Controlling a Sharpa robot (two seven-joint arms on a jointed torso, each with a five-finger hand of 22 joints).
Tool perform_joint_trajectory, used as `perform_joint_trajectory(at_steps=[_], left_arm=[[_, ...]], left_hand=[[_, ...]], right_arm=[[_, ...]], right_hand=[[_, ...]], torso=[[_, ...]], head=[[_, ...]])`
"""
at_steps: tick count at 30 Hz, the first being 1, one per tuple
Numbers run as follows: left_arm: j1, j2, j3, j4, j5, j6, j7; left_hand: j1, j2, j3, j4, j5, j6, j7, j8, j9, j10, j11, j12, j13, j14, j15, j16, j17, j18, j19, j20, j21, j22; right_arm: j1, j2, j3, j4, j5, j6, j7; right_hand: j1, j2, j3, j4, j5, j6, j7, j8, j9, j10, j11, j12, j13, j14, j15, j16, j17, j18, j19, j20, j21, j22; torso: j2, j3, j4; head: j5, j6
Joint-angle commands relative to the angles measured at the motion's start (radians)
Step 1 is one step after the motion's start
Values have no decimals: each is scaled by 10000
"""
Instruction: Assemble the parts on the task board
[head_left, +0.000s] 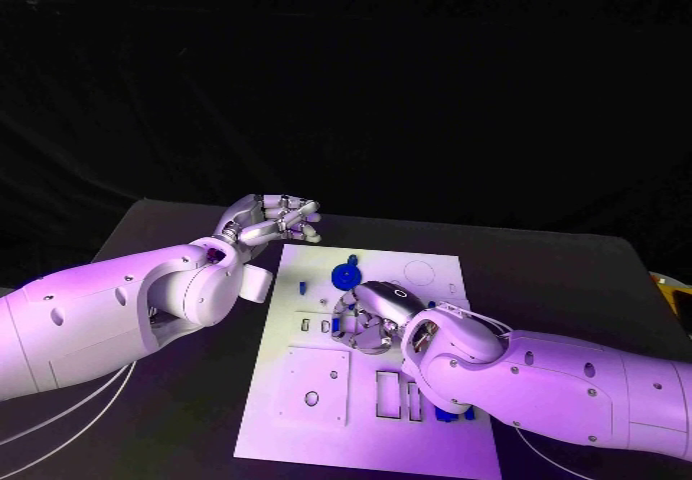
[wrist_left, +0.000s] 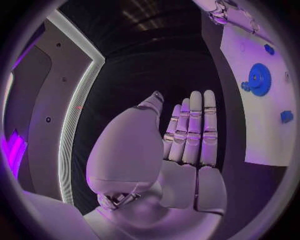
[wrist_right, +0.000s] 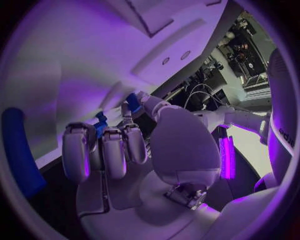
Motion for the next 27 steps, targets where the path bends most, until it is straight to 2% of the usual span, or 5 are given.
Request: perform_joint_trajectory(at_steps=[1,11,17,23,27], left_arm=[[3,8,6,13,25,182,47],[3,0,6,10,25,187,41],[3,-3,6,0,24,201,26],[1,-1,3,-76,-263,324,-278],[-3,-4,-3,-132,-1015,527,-825]], left_hand=[[-62,10,-8,7,-49,-30,72,-25,-13,-36,65,-27,-1,-60,28,48,9,33,-68,19,58,14],[-62,10,-8,7,-49,-30,72,-25,-13,-36,65,-27,-1,-60,28,48,9,33,-68,19,58,14],[-62,10,-8,7,-49,-30,72,-25,-13,-36,65,-27,-1,-60,28,48,9,33,-68,19,58,14],[-119,-4,-37,12,-54,-37,56,-31,-14,-38,58,-29,6,10,14,110,54,43,-32,12,105,29],[-470,11,-199,19,-50,89,-180,36,30,596,-222,404,255,853,-294,1106,617,54,536,-260,715,312]], right_arm=[[-16,12,-10,-3,-122,223,-115],[-17,12,-10,5,-102,12,1],[-17,-36,-10,81,-85,-323,146],[-10,-353,0,451,-74,-943,362],[72,-813,43,834,251,-1384,869]], right_hand=[[-104,-74,-56,74,72,-109,16,-92,-24,-72,38,-44,986,876,65,-13,1742,-1,-19,43,-57,1107],[-332,-331,-518,344,1,-604,162,-354,-178,-223,181,-184,840,865,194,-23,1708,23,-80,166,-162,1040],[-438,-502,-1279,752,-133,-1087,302,-645,-327,-399,309,-343,667,854,303,-33,1676,44,-133,265,-259,983],[-145,-383,-2097,1135,-65,-1261,396,-794,-449,-488,400,-404,581,846,383,-39,1656,57,-157,354,-321,959],[302,-187,-2755,1401,173,-1404,458,-918,-562,-537,453,-430,529,846,439,-39,1659,61,-153,396,-342,969]], torso=[[1,-3,2],[1,-7,0],[1,-1,3],[-21,11,1],[-49,15,-11]], head=[[-4,2],[-5,17],[-13,24],[-14,42],[3,56]])
